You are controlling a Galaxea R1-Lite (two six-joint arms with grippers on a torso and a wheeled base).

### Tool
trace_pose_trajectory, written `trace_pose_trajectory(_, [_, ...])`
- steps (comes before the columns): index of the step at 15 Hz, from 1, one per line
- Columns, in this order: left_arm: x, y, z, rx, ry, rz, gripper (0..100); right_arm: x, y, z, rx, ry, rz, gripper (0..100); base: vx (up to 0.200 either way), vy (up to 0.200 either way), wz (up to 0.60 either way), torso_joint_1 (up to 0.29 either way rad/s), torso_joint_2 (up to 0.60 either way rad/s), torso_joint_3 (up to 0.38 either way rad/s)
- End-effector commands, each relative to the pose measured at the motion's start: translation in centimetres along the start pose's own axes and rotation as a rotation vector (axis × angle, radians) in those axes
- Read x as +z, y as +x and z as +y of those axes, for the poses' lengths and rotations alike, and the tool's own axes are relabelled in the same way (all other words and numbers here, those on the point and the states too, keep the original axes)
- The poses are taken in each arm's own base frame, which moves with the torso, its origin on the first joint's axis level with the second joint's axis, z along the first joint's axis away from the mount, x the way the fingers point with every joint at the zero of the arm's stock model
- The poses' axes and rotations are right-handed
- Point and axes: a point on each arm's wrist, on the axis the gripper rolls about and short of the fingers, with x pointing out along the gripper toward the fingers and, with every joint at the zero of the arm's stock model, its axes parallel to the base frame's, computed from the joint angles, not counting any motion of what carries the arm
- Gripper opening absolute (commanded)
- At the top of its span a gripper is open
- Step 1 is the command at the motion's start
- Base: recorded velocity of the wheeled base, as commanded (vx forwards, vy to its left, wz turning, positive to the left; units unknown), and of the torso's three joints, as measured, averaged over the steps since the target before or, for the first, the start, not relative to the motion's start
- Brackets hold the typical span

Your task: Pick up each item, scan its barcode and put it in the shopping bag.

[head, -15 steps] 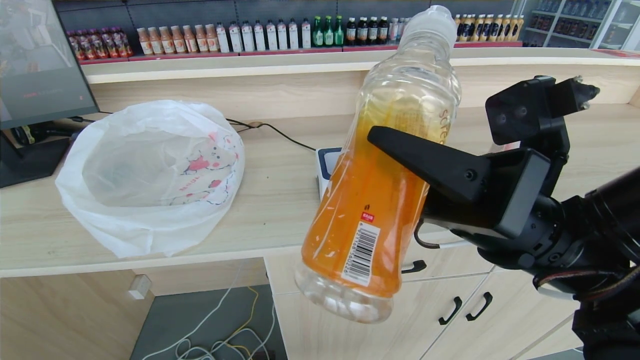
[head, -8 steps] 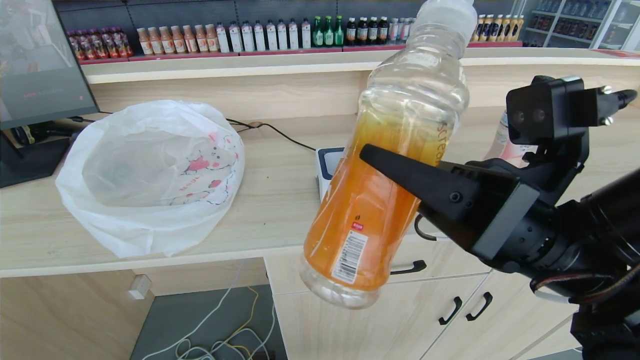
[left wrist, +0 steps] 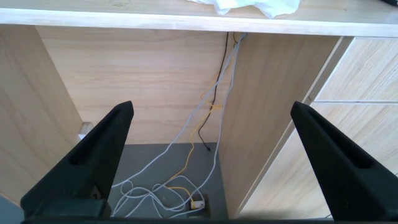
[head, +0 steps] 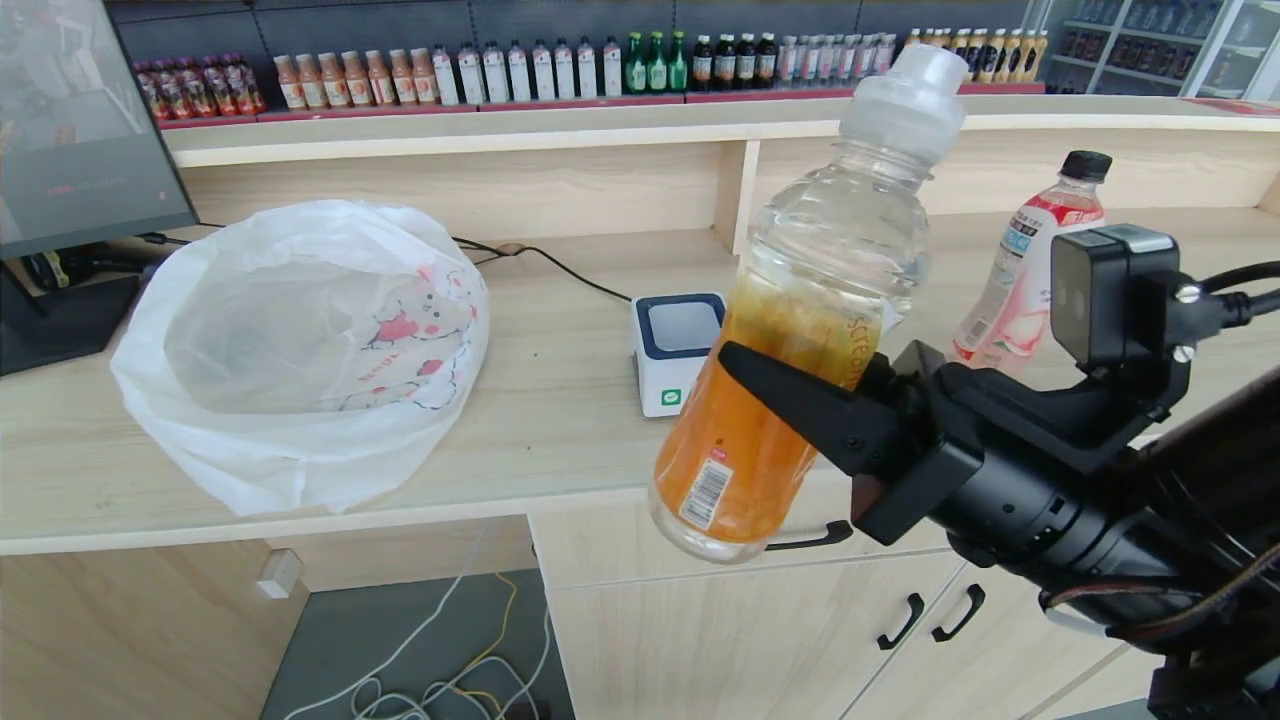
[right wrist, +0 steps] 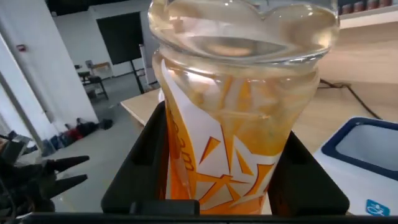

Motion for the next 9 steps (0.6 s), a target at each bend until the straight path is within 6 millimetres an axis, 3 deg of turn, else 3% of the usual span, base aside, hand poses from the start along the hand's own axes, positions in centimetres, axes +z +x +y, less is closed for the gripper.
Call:
trace_pose_trajectory(1, [0.0,0.0,0.0,0.0,0.0,0.0,100,-0.4,0.0,-0.3,-0.091,-0.079,-0.003,0,0.0,0.0,0.0,0.0,0.0,0.0])
trace_pose_trajectory(9, [0.0,0.0,0.0,0.0,0.0,0.0,100,1.0,-0.1,-0.8,-0.448,-0.365,-0.051,0,0.0,0.0,0.0,0.0,0.0,0.0])
